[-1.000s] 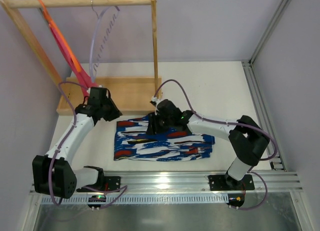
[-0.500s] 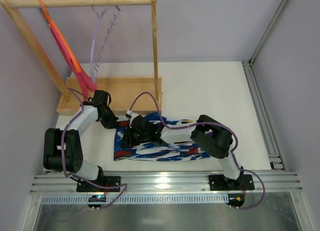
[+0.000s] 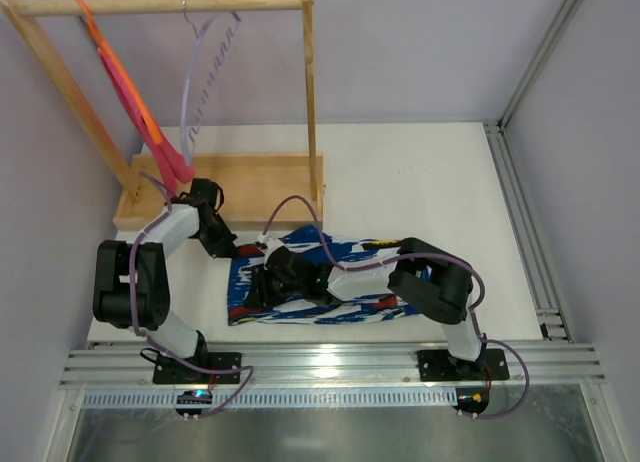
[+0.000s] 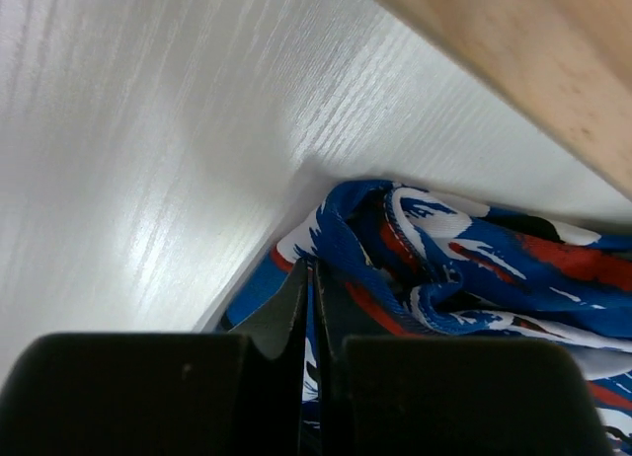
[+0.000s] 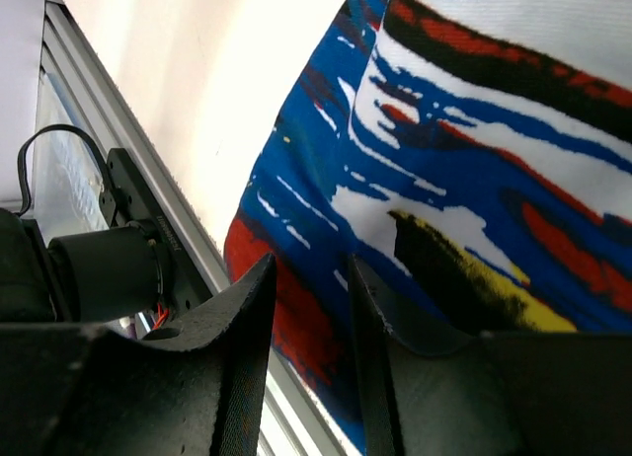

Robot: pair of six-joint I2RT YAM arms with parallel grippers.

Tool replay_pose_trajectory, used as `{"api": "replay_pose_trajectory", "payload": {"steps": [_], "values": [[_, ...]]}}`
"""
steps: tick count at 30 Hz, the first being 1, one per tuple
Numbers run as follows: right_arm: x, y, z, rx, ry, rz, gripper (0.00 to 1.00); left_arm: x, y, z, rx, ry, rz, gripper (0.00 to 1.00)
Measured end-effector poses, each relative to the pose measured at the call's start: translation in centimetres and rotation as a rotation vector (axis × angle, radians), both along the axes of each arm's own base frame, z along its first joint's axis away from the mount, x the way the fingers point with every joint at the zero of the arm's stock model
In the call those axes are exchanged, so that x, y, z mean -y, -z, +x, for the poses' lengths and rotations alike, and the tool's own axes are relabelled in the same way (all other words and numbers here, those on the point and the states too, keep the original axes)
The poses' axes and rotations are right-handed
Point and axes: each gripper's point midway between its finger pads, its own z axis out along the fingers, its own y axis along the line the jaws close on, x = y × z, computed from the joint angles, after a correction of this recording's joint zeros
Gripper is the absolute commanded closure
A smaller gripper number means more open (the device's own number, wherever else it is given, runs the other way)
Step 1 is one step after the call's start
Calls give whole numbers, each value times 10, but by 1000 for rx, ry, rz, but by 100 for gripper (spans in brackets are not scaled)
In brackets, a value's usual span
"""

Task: Place the trousers on the hanger
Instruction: Fold the trousers

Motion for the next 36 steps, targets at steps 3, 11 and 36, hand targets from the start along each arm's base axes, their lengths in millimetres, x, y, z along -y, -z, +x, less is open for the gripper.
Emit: {"api": "replay_pose_trajectory", "payload": {"steps": [3,11,36], "values": [[5,-9,-4,12,-12,-19,61,-4,-14,7,44,-2,19,95],[-9,-28,-10,20,-62,31,67,8,-76,16,247,42,-55,93],[53,-75,-15,61,12,52,71,28,-99,11,317,116,-144,84]]}}
